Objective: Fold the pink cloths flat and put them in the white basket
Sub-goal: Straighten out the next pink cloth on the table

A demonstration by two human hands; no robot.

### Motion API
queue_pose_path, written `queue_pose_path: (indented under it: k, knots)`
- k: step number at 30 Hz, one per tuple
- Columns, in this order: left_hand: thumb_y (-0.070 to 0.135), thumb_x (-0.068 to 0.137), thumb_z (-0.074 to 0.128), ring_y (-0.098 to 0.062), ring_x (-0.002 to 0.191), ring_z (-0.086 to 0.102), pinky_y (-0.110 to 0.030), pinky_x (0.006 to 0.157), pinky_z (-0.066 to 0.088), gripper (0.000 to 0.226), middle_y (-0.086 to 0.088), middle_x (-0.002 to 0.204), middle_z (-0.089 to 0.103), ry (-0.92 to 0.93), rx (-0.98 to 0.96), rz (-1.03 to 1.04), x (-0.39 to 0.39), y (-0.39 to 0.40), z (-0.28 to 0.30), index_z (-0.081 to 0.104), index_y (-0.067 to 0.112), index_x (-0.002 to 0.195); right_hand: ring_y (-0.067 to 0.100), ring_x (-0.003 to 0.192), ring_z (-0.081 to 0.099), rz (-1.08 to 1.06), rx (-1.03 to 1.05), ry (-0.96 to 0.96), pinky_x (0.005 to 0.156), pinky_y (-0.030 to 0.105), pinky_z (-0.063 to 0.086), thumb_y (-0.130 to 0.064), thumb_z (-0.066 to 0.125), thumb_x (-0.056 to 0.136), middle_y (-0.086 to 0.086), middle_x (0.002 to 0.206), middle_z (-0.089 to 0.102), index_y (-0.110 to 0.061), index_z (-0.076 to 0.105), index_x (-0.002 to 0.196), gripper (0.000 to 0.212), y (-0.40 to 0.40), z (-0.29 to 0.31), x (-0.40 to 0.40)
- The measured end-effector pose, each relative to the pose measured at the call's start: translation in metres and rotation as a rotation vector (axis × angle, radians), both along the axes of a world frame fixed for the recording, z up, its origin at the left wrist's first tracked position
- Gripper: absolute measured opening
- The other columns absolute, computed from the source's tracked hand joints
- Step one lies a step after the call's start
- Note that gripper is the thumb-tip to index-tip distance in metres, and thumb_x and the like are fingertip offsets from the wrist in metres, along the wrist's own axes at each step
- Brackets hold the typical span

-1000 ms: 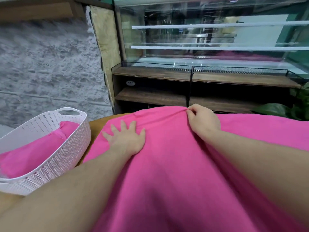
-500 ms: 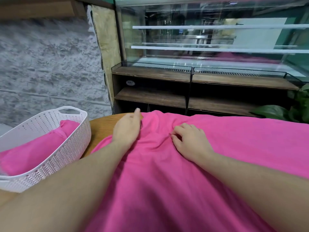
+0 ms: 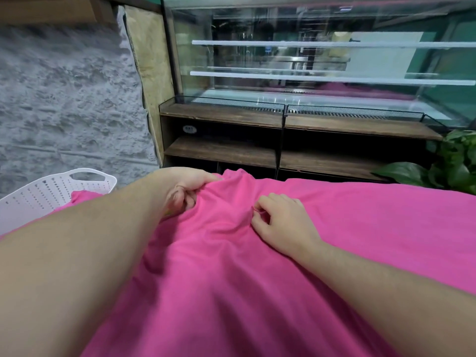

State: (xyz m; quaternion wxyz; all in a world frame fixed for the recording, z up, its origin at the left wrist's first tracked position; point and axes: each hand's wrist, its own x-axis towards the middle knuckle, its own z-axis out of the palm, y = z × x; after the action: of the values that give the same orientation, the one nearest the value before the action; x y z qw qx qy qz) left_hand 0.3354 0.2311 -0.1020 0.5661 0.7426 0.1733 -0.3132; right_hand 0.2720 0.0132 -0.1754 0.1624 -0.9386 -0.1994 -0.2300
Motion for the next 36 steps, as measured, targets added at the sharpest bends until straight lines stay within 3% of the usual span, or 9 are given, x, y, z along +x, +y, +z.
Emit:
queue_pose_path:
  k: [4, 8, 11, 13, 18, 22, 26, 31, 36]
  knots:
    - [0.014, 0.098, 0.058, -0.002, 0.03, 0.041, -0.011, 0.027, 0.031, 0.02, 0.002, 0.052, 0.05, -0.357, -0.094, 0.456, 0.028, 0.007, -0.013, 0.052, 0.019, 0.08, 0.024, 0.084, 0.059, -0.038, -0.036, -0.022, 0.076, 0.039, 0.044, -0.036, 0.046, 0.094, -0.007, 0.083, 0.064, -0.026, 0.056, 0.09, 0.014, 0.001, 0.0, 0.0]
    - [-0.001, 0.086, 0.055, -0.022, 0.077, 0.064, -0.028, 0.062, 0.051, 0.028, -0.007, 0.083, 0.069, -0.708, 0.026, 0.704, 0.048, 0.017, -0.025, 0.066, 0.015, 0.107, 0.024, 0.097, 0.061, -0.083, -0.051, 0.045, 0.085, 0.041, 0.043, -0.036, 0.039, 0.101, -0.007, 0.092, 0.07, -0.031, 0.057, 0.11, 0.02, 0.003, 0.0, 0.001]
    - [0.005, 0.085, 0.055, -0.03, 0.134, 0.044, -0.039, 0.11, 0.039, 0.077, -0.012, 0.155, 0.032, -0.674, 0.48, 0.466, 0.04, 0.01, -0.031, 0.027, 0.025, 0.154, 0.019, 0.133, 0.047, -0.083, -0.087, 0.249, 0.108, 0.043, 0.035, -0.038, 0.033, 0.102, -0.009, 0.134, 0.06, -0.038, 0.047, 0.135, 0.036, 0.003, 0.0, 0.009]
    - [0.004, 0.088, 0.054, -0.031, 0.141, 0.036, -0.039, 0.114, 0.031, 0.088, -0.008, 0.165, -0.001, -0.699, 0.677, 0.349, 0.026, 0.004, -0.03, 0.007, 0.028, 0.158, 0.017, 0.15, 0.019, -0.076, -0.18, 0.42, 0.121, 0.047, 0.015, -0.044, 0.025, 0.103, -0.011, 0.16, 0.029, -0.042, 0.031, 0.149, 0.047, 0.006, 0.003, 0.016]
    - [0.015, 0.094, 0.049, -0.023, 0.125, 0.053, -0.031, 0.105, 0.039, 0.038, -0.005, 0.143, 0.048, -0.949, 0.661, 0.032, 0.005, -0.026, -0.046, 0.057, 0.018, 0.13, 0.021, 0.153, -0.005, -0.034, -0.313, 0.577, 0.121, 0.055, -0.004, -0.05, 0.014, 0.102, -0.013, 0.165, 0.0, -0.048, 0.01, 0.153, 0.051, 0.028, 0.009, 0.027]
    - [0.035, 0.103, 0.034, -0.028, 0.123, 0.055, -0.042, 0.107, 0.039, 0.028, -0.004, 0.125, 0.064, -0.886, 0.574, -0.064, -0.018, -0.068, -0.057, 0.057, 0.026, 0.116, 0.022, 0.143, 0.033, 0.109, 0.032, 0.639, 0.116, 0.033, 0.022, -0.021, 0.035, 0.1, -0.002, 0.153, 0.042, -0.024, 0.051, 0.142, 0.045, 0.028, 0.017, 0.033]
    - [0.038, 0.104, 0.02, -0.026, 0.127, 0.051, -0.052, 0.116, 0.023, 0.035, 0.001, 0.123, 0.064, -0.979, 0.781, -0.256, -0.039, -0.1, -0.05, 0.052, 0.029, 0.094, 0.014, 0.09, 0.058, 0.072, 0.452, 0.497, 0.073, 0.021, 0.039, 0.006, 0.042, 0.085, 0.002, 0.095, 0.072, -0.005, 0.075, 0.097, 0.037, -0.009, 0.029, 0.018]
    - [0.045, 0.101, 0.034, -0.022, 0.133, 0.048, -0.051, 0.111, 0.036, 0.041, 0.005, 0.147, 0.048, -0.952, 0.672, -0.436, -0.054, -0.158, -0.05, 0.047, 0.032, 0.138, 0.016, 0.106, 0.062, -0.293, 0.415, 0.385, 0.094, 0.031, 0.047, -0.013, 0.05, 0.086, -0.006, 0.109, 0.071, -0.027, 0.071, 0.1, 0.028, -0.093, 0.028, 0.011]
    - [0.067, 0.096, 0.018, -0.036, 0.152, 0.003, -0.076, 0.109, -0.006, 0.057, 0.006, 0.166, 0.007, -0.787, 0.947, -0.631, -0.088, -0.223, -0.061, 0.015, 0.05, 0.151, 0.03, 0.131, 0.043, -0.715, 0.104, 0.421, 0.105, 0.043, 0.034, -0.038, 0.05, 0.091, 0.001, 0.14, 0.053, -0.034, 0.055, 0.132, 0.042, -0.198, 0.036, -0.018]
